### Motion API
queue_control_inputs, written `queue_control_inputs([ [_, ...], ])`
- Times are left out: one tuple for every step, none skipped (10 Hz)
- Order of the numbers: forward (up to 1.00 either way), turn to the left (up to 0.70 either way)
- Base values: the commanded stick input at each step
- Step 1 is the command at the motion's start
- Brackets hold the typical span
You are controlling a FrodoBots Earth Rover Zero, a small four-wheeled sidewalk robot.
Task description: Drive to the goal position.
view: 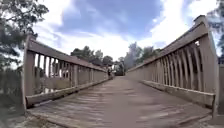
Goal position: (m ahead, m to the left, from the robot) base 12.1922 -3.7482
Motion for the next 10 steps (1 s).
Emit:
queue_control_inputs([
  [0.7, 0.0],
  [0.7, 0.0],
  [0.7, 0.0],
  [0.7, 0.0],
  [0.7, 0.0],
  [0.7, 0.0],
  [0.7, 0.0],
  [0.7, 0.0],
  [0.7, 0.0],
  [0.7, 0.0],
])
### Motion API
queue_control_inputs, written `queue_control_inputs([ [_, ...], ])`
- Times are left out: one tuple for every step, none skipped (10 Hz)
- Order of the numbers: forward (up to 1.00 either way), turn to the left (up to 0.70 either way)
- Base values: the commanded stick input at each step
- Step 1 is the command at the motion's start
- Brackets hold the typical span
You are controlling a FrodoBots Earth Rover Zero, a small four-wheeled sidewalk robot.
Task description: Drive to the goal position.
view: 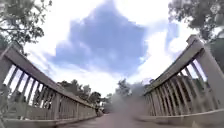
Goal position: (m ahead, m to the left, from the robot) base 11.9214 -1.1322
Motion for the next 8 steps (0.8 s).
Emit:
queue_control_inputs([
  [0.7, 0.0],
  [0.7, 0.0],
  [0.7, 0.0],
  [0.7, 0.0],
  [0.7, 0.0],
  [0.7, 0.0],
  [0.7, 0.0],
  [0.7, 0.0],
])
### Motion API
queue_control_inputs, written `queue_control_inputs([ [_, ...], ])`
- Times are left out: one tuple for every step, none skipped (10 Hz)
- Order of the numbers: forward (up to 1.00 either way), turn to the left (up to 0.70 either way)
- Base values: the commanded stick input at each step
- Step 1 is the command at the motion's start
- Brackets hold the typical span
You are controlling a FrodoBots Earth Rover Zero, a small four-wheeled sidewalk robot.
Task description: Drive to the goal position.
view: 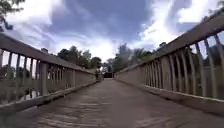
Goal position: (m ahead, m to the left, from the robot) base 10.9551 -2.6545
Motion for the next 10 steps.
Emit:
queue_control_inputs([
  [0.7, 0.0],
  [0.7, 0.0],
  [0.69, 0.0],
  [0.6, 0.0],
  [0.6, 0.0],
  [0.48, 0.0],
  [0.45, 0.0],
  [0.45, 0.0],
  [0.31, 0.0],
  [0.3, 0.0],
])
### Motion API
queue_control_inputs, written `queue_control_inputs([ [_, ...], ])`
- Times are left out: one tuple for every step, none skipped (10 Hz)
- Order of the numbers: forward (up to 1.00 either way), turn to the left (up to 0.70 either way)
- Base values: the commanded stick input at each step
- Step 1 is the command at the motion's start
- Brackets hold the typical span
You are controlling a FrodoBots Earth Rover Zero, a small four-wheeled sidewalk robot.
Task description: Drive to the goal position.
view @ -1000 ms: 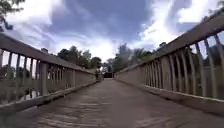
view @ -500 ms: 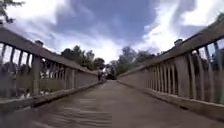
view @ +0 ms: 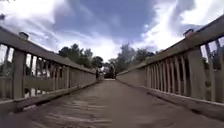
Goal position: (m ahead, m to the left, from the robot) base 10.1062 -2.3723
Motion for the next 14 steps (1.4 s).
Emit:
queue_control_inputs([
  [0.3, 0.0],
  [0.3, 0.0],
  [0.3, 0.0],
  [0.3, 0.0],
  [0.3, 0.0],
  [0.3, 0.0],
  [0.3, -0.42],
  [0.3, -0.75],
  [0.3, -0.75],
  [0.3, -0.75],
  [0.3, -0.75],
  [0.3, -0.75],
  [0.43, -0.09],
  [0.45, 0.0],
])
